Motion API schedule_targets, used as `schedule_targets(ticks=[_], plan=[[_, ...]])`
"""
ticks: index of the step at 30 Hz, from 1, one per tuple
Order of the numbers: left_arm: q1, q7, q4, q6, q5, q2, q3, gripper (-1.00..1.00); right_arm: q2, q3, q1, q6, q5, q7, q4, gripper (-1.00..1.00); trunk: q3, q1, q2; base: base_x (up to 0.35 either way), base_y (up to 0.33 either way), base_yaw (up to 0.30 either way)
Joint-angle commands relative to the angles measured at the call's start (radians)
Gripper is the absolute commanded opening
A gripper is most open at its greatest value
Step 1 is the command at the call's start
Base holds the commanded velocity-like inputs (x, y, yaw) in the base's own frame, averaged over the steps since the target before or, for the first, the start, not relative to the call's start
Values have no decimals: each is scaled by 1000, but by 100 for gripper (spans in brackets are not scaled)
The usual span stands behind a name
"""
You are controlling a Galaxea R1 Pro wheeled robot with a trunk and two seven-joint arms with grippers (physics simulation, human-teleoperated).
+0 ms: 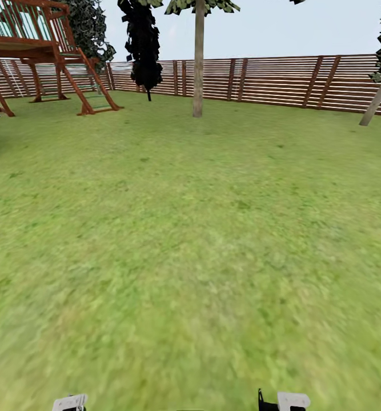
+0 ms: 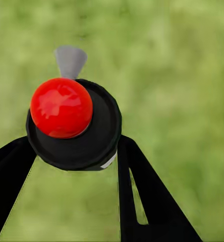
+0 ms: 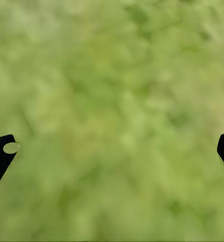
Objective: In the garden, pick up the pesticide atomizer on the floor and spray pesticide onto both trees until each tree trunk is fully covered.
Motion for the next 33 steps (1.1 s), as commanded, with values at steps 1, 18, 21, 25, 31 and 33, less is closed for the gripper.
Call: schedule_targets(ticks=[1,18,21,25,31,33], plan=[[-1,-10,1,-1,9,0,5,-100,0,-3,-1,-1,11,-8,1,100,-1,0,0,339,0,0],[-1,-10,1,0,9,0,5,-100,0,-3,-1,-1,11,-8,1,100,-1,0,0,339,0,0],[-1,-10,1,0,9,0,5,-100,0,-3,-1,-1,11,-7,1,100,-1,0,0,339,0,0],[-1,-10,2,0,9,0,5,-100,-1,-3,-1,-1,11,-5,1,100,-1,0,0,339,0,0],[-1,-10,2,0,9,0,5,-100,-2,-3,-1,-1,11,-4,1,100,-1,0,0,339,0,0],[-1,-10,2,0,9,0,5,-100,-4,-3,-1,-1,11,-5,1,100,-1,0,0,339,0,0]])
